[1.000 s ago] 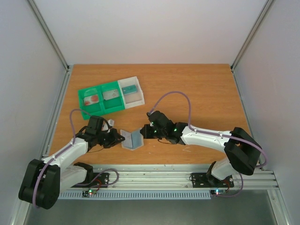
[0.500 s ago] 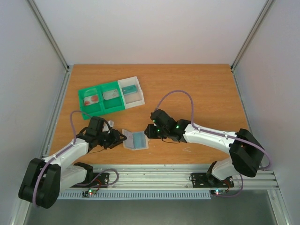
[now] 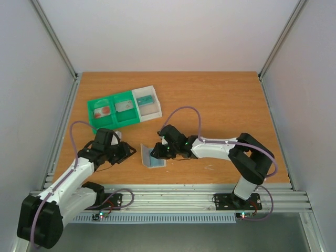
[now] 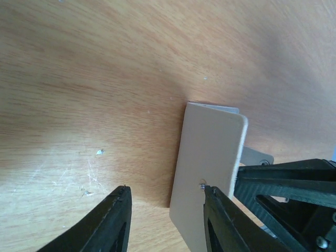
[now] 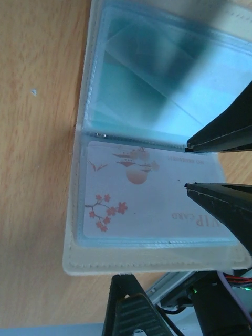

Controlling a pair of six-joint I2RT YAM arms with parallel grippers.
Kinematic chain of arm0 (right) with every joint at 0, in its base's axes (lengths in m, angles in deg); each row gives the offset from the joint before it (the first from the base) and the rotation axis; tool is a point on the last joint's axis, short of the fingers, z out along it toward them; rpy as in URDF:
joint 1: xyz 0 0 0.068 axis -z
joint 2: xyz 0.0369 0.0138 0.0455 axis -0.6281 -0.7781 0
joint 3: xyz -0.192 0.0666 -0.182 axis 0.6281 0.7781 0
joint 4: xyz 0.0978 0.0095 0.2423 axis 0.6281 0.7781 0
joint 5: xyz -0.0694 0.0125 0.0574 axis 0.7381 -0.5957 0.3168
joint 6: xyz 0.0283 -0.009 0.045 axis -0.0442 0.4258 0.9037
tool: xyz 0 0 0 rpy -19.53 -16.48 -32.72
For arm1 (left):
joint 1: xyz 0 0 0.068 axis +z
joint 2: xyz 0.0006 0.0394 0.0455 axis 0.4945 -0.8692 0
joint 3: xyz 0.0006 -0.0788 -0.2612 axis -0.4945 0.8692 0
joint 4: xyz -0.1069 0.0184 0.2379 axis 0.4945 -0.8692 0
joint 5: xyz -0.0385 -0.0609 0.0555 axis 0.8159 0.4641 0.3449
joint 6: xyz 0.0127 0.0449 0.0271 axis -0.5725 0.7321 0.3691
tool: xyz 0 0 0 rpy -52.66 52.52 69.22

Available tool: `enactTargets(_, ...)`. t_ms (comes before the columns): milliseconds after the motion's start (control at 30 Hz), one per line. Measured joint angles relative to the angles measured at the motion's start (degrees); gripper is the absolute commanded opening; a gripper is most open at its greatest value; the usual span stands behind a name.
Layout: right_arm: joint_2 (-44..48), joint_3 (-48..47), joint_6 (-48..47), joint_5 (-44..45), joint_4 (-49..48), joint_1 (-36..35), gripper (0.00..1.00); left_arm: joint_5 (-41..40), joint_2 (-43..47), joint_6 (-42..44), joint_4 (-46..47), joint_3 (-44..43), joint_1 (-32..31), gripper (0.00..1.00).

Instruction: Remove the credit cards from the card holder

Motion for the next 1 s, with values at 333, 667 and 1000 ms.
enactTargets(333,-6.82,-2.56,0.81,-2.47,-3.04,-0.81,0.25,1.57,-0.85,-0.22,-0.37,-0.07,-0.04,0.44)
enactTargets(667,-10.1,-4.81,0.74,-1.95,-1.29,-1.09,0.26,4.26,1.33,-1.84,-0.96,-1.88,-0.42,0.31)
enactTargets(1000,-10.69,-6.54,-0.44,-0.57,1.4,-1.62,0.25,7.13,-6.16,-2.19,2.29,-1.86,-0.81,0.15)
